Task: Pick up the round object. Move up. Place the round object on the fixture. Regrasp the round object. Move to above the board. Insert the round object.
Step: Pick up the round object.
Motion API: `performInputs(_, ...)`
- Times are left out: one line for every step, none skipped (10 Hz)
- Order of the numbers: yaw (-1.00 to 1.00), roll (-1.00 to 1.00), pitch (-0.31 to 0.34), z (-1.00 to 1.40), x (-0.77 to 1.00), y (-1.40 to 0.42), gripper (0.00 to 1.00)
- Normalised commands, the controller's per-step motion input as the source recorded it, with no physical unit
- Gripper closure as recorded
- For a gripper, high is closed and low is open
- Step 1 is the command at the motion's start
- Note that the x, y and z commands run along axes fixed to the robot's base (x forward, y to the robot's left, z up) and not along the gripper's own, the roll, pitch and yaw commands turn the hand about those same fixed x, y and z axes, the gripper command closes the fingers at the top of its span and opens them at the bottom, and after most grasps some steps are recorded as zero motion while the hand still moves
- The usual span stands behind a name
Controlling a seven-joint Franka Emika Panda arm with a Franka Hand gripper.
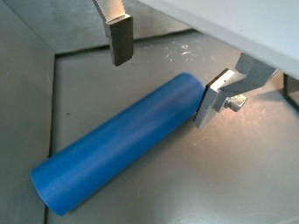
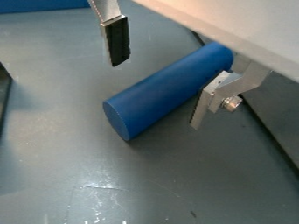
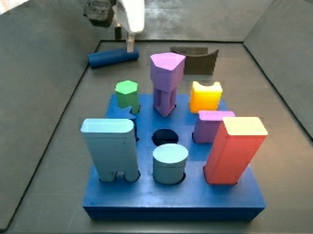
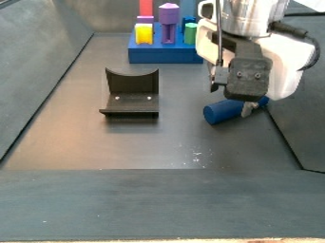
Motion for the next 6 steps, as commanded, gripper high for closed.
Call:
performInputs(-0.14,-0.18,-0.121,-0.75,0.0,-0.02,0.0)
performInputs(-0.14,-0.19,-0.146,-0.71,0.0,-0.04,0.0)
performInputs(-0.18,-0.2,-0.15,-0.69,0.0,-0.06,0.0)
performInputs(-0.25,-0.23,-0.144,-0.64,0.15,0.0,0.0)
performInputs(-0.38,-0.31,-0.027,-0.43,0.41,0.16,0.0)
performInputs(-0.36,-0.33,-0.033,-0.41,0.35,0.2,0.0)
